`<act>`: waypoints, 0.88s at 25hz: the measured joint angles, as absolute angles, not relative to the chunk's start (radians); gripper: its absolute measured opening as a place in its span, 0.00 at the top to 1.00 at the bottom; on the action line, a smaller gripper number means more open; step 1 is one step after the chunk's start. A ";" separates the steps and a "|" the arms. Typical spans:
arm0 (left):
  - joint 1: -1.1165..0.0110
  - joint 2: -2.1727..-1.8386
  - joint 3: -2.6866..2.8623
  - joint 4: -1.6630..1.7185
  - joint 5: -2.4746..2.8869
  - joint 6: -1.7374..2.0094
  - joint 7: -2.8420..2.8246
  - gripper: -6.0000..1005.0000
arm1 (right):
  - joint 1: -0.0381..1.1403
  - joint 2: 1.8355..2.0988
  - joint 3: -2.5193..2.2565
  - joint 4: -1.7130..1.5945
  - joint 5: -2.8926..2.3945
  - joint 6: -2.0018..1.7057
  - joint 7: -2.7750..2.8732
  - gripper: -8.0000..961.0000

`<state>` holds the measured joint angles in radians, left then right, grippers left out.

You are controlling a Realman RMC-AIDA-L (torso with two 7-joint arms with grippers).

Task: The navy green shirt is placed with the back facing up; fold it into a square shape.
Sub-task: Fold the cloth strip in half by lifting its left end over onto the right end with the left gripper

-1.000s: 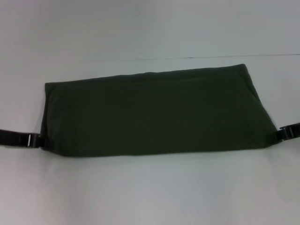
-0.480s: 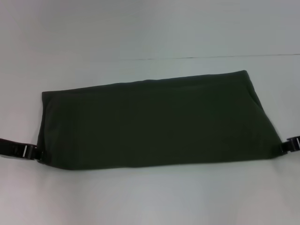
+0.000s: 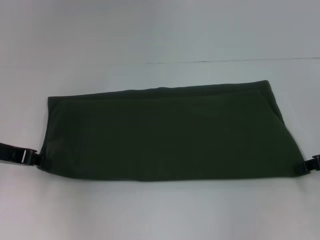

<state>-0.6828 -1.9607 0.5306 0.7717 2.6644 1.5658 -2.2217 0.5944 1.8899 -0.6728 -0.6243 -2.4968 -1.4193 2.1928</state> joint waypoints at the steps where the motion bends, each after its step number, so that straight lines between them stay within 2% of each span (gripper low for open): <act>1: -0.683 -1.961 0.532 0.772 2.664 1.565 -2.221 0.98 | 0.594 1.892 -0.673 -0.624 -2.497 -1.418 2.193 0.95; 9: -0.695 -1.955 0.528 0.772 2.664 1.549 -2.257 0.97 | 0.604 1.900 -0.644 -0.627 -2.497 -1.393 2.184 0.94; 17: -0.712 -1.946 0.527 0.772 2.655 1.562 -2.269 0.73 | 0.619 1.879 -0.602 -0.639 -2.497 -1.440 2.190 0.88; 22: -0.736 -1.927 0.476 0.783 2.648 1.597 -2.268 0.62 | 0.621 1.875 -0.547 -0.711 -2.484 -1.497 2.190 0.63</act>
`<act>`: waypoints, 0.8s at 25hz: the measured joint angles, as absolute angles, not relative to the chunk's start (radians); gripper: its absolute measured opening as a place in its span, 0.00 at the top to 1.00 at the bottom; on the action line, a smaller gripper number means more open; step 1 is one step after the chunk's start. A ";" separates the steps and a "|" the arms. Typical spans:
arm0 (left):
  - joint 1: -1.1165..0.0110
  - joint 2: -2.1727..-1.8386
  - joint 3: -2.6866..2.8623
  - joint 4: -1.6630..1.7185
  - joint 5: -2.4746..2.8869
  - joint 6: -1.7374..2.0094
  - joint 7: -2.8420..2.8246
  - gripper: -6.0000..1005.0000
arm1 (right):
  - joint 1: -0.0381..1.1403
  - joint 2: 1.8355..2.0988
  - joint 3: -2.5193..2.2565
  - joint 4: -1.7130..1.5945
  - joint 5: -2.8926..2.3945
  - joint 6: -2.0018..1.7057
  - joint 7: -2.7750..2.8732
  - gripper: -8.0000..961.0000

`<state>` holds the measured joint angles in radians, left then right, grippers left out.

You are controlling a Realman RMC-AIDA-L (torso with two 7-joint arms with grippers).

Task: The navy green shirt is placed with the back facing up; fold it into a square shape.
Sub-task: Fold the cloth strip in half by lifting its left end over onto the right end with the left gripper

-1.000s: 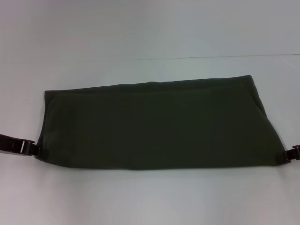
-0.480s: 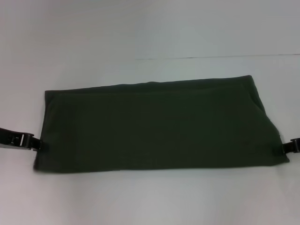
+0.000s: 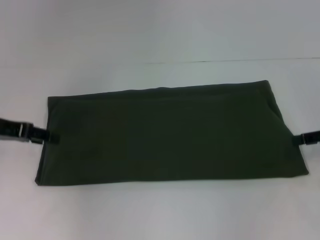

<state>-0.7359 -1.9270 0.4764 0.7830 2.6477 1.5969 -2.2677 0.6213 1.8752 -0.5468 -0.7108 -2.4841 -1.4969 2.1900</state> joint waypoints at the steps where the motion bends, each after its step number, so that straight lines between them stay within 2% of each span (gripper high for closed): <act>1: -0.743 -1.921 0.457 0.785 2.646 1.604 -2.264 0.60 | 0.621 1.875 -0.547 -0.711 -2.484 -1.497 2.190 0.56; 4: -0.753 -1.911 0.432 0.795 2.620 1.607 -2.262 0.54 | 0.621 1.874 -0.536 -0.739 -2.454 -1.497 2.188 0.35; 8: -0.760 -1.908 0.424 0.805 2.565 1.590 -2.272 0.35 | 0.621 1.875 -0.523 -0.750 -2.350 -1.447 2.145 0.16; 14: -0.775 -1.905 0.426 0.800 2.547 1.545 -2.344 0.11 | 0.621 1.881 -0.518 -0.710 -2.155 -1.380 1.960 0.10; 20: -0.776 -1.903 0.431 0.784 2.557 1.506 -2.452 0.11 | 0.622 1.904 -0.528 -0.699 -2.105 -1.416 1.748 0.05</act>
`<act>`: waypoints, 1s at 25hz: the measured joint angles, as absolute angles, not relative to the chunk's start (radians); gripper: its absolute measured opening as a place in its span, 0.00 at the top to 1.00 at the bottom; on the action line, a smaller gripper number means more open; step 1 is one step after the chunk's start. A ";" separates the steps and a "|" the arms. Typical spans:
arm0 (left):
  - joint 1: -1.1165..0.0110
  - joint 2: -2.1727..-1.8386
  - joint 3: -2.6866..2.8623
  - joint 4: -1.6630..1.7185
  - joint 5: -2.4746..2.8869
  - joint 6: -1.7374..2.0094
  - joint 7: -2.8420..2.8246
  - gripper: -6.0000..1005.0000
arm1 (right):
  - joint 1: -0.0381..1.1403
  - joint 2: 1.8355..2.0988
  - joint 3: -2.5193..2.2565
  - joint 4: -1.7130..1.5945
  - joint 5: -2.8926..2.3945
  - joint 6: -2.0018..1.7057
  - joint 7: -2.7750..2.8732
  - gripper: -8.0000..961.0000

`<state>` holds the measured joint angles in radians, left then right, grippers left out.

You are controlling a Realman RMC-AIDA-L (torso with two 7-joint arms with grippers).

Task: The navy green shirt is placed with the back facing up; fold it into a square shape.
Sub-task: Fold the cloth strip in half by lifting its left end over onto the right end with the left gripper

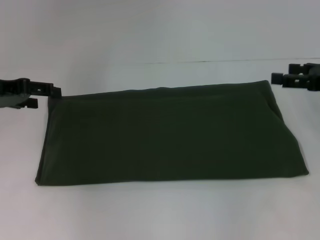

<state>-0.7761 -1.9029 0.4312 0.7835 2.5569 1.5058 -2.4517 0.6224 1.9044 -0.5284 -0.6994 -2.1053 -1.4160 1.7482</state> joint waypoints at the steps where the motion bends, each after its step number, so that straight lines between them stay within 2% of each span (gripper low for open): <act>1: -0.776 -1.902 0.435 0.780 2.562 1.503 -2.471 0.11 | 0.621 1.907 -0.528 -0.699 -2.105 -1.427 1.720 0.05; 18: -0.789 -1.897 0.487 0.708 2.676 1.461 -2.587 0.12 | 0.520 1.917 -0.544 -0.703 -2.115 -1.708 1.172 0.06; 25: -0.815 -1.897 0.537 0.693 2.701 1.413 -2.604 0.12 | 0.513 1.927 -0.544 -0.698 -2.115 -1.739 1.070 0.06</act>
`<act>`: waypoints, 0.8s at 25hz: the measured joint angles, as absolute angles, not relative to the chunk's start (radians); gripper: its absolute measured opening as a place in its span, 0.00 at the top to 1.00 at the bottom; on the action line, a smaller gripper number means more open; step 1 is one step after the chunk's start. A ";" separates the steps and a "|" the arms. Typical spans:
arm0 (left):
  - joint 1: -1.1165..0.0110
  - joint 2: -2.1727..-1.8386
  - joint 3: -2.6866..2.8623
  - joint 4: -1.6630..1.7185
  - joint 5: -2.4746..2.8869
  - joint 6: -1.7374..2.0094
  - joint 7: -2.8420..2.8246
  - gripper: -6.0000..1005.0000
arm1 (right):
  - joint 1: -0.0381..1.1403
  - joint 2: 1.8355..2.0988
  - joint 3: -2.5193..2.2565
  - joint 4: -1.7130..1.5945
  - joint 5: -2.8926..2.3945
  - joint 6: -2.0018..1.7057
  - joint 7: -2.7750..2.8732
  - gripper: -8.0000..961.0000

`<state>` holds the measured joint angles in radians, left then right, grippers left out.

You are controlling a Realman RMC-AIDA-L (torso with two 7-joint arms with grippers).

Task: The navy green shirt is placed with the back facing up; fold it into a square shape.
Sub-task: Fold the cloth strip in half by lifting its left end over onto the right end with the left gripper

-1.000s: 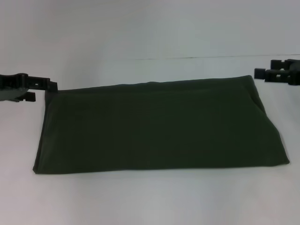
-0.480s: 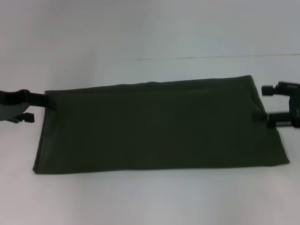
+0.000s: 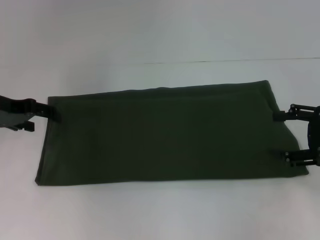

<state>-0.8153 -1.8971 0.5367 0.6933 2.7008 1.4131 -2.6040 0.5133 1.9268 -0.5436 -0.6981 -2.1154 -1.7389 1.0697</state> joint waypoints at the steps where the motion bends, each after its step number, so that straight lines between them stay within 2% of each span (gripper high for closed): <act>1: -0.819 -1.897 0.550 0.684 2.708 1.398 -2.616 0.12 | 0.514 1.927 -0.546 -0.698 -2.115 -1.739 1.067 0.06; 15: -0.835 -1.915 0.600 0.587 2.750 1.272 -2.665 0.12 | 0.515 1.932 -0.566 -0.708 -2.115 -1.749 1.048 0.06; 20: -0.838 -1.920 0.591 0.596 2.715 1.265 -2.652 0.12 | 0.521 1.942 -0.555 -0.699 -2.110 -1.727 1.064 0.06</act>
